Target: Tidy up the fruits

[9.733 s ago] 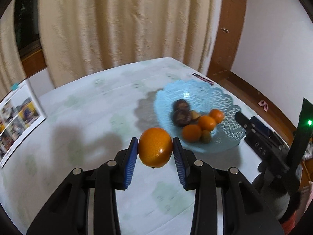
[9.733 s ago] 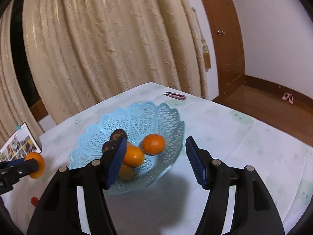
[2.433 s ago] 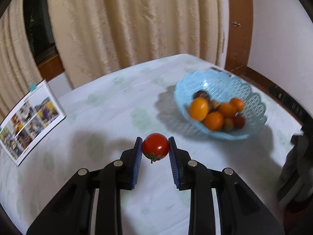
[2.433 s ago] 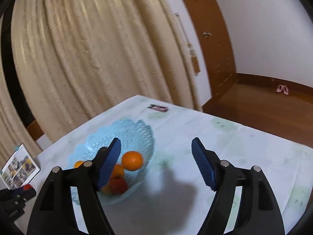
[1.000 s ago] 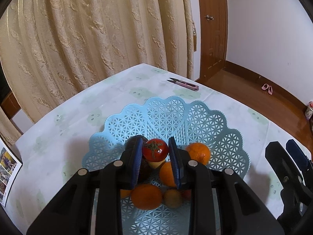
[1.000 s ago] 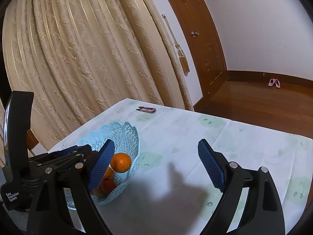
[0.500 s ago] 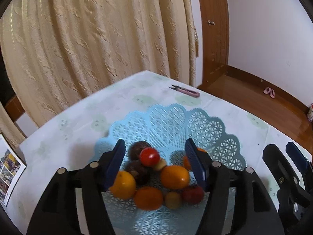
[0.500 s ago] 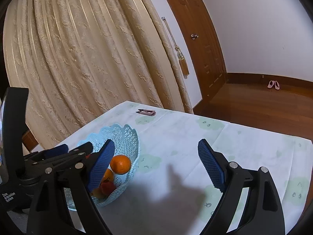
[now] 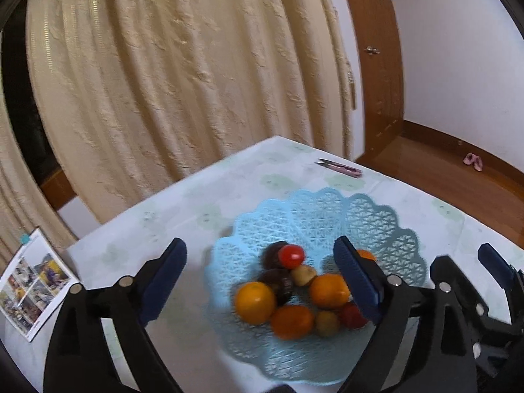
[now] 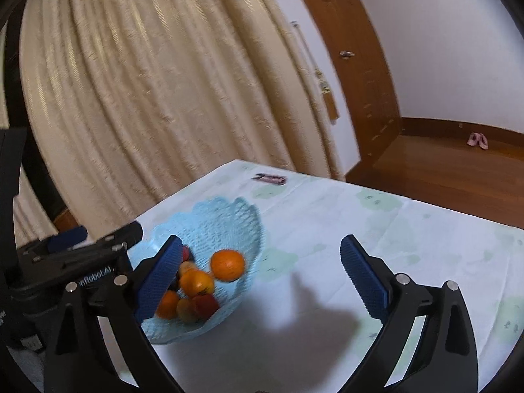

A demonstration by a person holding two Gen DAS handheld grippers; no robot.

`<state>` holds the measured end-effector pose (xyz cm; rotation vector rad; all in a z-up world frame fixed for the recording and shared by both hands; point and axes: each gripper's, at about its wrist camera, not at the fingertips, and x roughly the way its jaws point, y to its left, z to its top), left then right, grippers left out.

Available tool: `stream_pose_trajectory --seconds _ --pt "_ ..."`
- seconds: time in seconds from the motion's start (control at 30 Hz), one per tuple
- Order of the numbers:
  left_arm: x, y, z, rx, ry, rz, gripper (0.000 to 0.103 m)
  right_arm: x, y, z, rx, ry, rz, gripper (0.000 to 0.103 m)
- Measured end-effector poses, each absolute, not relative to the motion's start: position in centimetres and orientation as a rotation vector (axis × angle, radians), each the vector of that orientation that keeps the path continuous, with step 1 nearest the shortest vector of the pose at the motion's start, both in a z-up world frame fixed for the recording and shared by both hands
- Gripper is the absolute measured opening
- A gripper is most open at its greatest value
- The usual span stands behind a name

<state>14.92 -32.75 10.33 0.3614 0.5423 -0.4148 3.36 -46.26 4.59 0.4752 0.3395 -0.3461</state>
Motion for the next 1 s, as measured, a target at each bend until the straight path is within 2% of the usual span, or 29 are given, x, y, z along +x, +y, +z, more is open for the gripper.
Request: stream_pose_trajectory --seconds 0.13,0.23,0.53,1.0 --pt "14.9 -31.0 10.6 0.365 0.528 -0.351 0.092 3.3 -44.4 5.1 0.387 0.306 -0.313 0.100" --pt "14.6 -29.6 10.6 0.382 0.499 -0.289 0.098 3.5 -43.4 5.2 0.331 0.306 -0.289 0.100" --pt "13.8 -26.2 9.4 0.434 0.470 -0.153 0.098 4.8 -41.7 4.5 0.280 0.431 -0.198 0.100" --pt "13.5 -25.3 8.1 0.468 0.477 -0.120 0.098 5.2 -41.5 4.3 0.270 0.474 -0.200 0.100"
